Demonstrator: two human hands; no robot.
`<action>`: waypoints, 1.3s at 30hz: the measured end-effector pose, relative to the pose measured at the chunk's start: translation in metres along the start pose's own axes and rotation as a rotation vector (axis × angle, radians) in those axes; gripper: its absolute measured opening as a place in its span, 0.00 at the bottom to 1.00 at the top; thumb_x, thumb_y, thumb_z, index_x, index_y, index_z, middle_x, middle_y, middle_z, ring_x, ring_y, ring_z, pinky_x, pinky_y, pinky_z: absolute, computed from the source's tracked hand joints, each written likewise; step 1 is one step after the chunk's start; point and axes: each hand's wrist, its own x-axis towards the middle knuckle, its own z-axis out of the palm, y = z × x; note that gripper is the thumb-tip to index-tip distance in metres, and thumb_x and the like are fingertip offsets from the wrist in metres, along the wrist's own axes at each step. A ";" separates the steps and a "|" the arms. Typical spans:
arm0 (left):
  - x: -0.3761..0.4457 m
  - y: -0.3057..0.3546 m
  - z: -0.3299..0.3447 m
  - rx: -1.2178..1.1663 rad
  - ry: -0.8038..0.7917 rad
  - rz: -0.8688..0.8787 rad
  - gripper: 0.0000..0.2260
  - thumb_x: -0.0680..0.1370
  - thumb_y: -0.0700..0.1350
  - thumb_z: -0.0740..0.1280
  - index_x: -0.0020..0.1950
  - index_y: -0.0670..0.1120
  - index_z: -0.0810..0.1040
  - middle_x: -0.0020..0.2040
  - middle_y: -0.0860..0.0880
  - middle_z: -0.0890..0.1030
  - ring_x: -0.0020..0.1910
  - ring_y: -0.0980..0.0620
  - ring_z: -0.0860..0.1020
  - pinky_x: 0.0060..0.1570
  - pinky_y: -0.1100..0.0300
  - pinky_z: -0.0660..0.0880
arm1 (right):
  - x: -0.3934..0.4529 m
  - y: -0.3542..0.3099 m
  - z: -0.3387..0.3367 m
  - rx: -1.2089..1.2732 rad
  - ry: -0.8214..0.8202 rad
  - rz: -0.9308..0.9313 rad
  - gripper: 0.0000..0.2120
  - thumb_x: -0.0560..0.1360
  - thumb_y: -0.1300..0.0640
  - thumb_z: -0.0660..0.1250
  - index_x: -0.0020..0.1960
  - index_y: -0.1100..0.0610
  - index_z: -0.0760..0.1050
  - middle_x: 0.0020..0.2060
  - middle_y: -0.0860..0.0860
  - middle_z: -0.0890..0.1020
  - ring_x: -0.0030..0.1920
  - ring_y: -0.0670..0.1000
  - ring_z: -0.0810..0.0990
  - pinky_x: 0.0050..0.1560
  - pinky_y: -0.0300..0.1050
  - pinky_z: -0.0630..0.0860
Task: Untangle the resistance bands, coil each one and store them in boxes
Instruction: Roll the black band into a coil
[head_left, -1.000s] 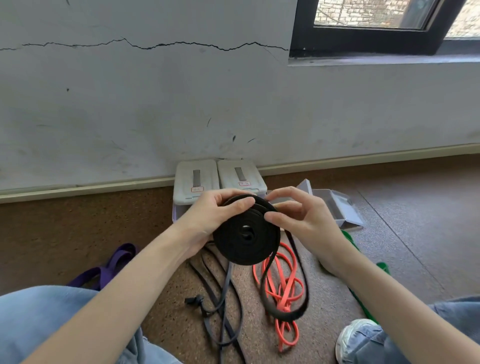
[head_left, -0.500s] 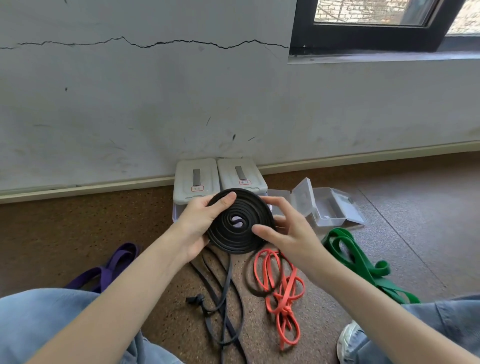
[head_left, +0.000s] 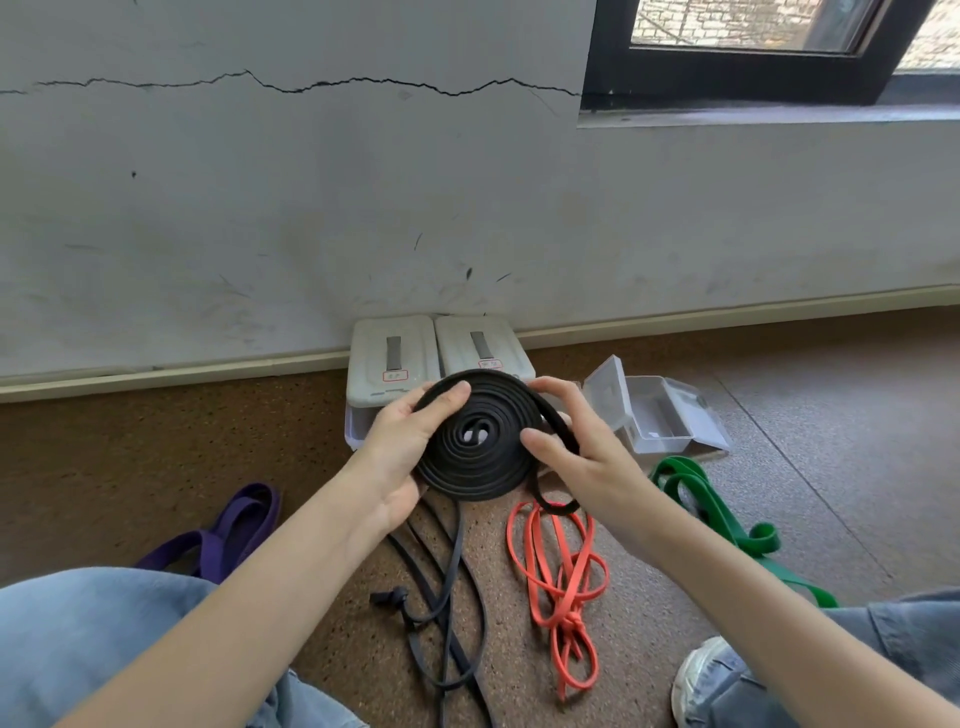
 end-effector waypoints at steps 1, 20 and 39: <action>0.000 0.001 -0.002 0.024 -0.022 -0.026 0.07 0.73 0.44 0.69 0.50 0.46 0.79 0.44 0.45 0.84 0.41 0.50 0.83 0.41 0.57 0.80 | 0.001 -0.002 -0.004 0.004 -0.014 0.016 0.14 0.79 0.60 0.60 0.58 0.41 0.68 0.55 0.51 0.78 0.56 0.53 0.77 0.61 0.56 0.73; 0.011 -0.024 0.003 -0.040 0.156 -0.079 0.05 0.78 0.38 0.63 0.49 0.44 0.78 0.44 0.42 0.81 0.42 0.46 0.80 0.41 0.54 0.76 | -0.002 0.024 0.020 -0.539 0.057 0.113 0.45 0.65 0.36 0.70 0.73 0.54 0.56 0.58 0.48 0.64 0.63 0.48 0.61 0.64 0.38 0.61; 0.086 -0.070 -0.033 0.245 0.127 -0.205 0.08 0.79 0.42 0.62 0.55 0.45 0.78 0.48 0.48 0.82 0.46 0.53 0.79 0.43 0.61 0.75 | 0.071 0.094 -0.011 -0.598 -0.012 0.155 0.20 0.60 0.44 0.77 0.47 0.52 0.77 0.36 0.38 0.77 0.36 0.34 0.74 0.34 0.26 0.69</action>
